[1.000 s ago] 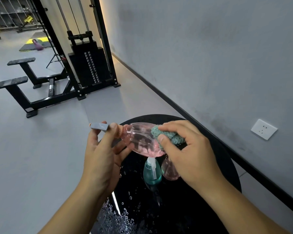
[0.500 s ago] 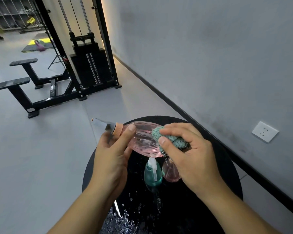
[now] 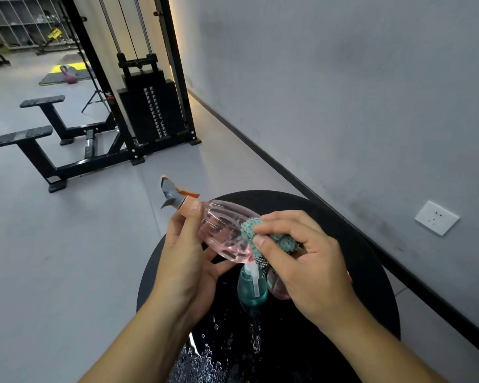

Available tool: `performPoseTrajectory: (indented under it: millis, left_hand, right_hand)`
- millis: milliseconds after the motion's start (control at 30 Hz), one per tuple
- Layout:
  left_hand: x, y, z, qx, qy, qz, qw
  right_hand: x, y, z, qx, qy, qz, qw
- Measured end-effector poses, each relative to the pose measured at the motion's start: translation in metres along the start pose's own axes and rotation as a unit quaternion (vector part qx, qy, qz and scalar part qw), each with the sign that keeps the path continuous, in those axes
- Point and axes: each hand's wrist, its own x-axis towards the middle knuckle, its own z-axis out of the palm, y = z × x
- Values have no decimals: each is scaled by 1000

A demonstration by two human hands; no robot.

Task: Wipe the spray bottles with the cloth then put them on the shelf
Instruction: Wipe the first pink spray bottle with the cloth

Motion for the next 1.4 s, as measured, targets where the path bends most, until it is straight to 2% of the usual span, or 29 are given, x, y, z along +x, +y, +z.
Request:
performPoseTrajectory:
  millis: [300, 800, 967, 1200, 1400]
  left_hand:
    - [13, 7, -13, 15, 15, -58, 998]
    - [22, 3, -26, 143, -71, -48, 986]
    - [26, -2, -31, 137, -59, -70, 986]
    - [22, -2, -30, 159, -117, -72, 978]
    - [17, -3, -25, 169, -125, -78, 975]
  right_hand:
    - [10, 3, -15, 4, 58, 9, 998]
    - [15, 10, -31, -15, 107, 33, 994]
    - [15, 11, -32, -18, 112, 44, 993]
    - [15, 14, -33, -10, 121, 74, 990]
    - [17, 17, -34, -12, 137, 72, 988]
